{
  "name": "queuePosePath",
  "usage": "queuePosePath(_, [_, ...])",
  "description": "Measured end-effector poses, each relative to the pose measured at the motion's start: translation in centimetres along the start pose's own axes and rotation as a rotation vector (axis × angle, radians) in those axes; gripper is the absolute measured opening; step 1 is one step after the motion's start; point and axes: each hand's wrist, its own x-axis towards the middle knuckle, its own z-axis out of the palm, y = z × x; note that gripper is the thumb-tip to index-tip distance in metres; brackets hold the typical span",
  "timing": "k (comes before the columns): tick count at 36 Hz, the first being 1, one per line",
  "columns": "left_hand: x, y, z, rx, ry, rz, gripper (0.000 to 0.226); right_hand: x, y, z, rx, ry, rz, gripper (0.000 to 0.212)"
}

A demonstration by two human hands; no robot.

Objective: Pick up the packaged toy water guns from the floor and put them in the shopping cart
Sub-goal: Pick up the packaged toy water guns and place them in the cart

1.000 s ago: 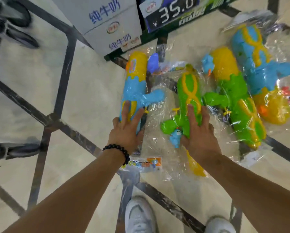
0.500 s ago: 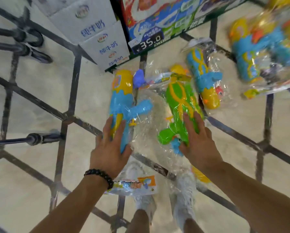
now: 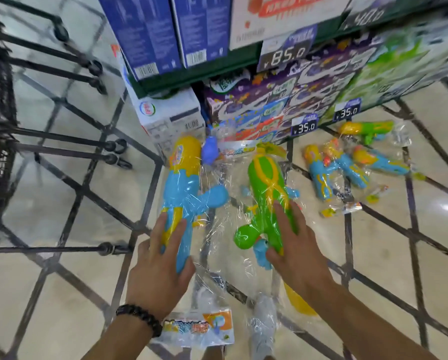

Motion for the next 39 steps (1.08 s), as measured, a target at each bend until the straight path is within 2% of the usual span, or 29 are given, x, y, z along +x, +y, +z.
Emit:
queuePosePath(11, [-7.9,3.2,-13.4,-0.011,0.096,-0.023,0.082,-5.7,-8.7,-12.8,-0.075,0.082,-0.138,0.105])
queuePosePath(22, [-18.9,7.5,-21.1,0.012,0.336,-0.118,0.077,-11.4,-12.3,-20.6,-0.043,0.130,-0.410,0.107])
queuePosePath(31, [-29.8,13.1,-23.8,0.020,0.496,-0.345,0.076,-16.2,-15.4,-25.5,-0.082,0.081,-0.681,0.100])
queuePosePath(39, [-40.8,15.0,-24.7,0.038,0.616,-0.552,0.074,-21.5,-20.5,-24.6,-0.056,-0.005,-0.914,0.105])
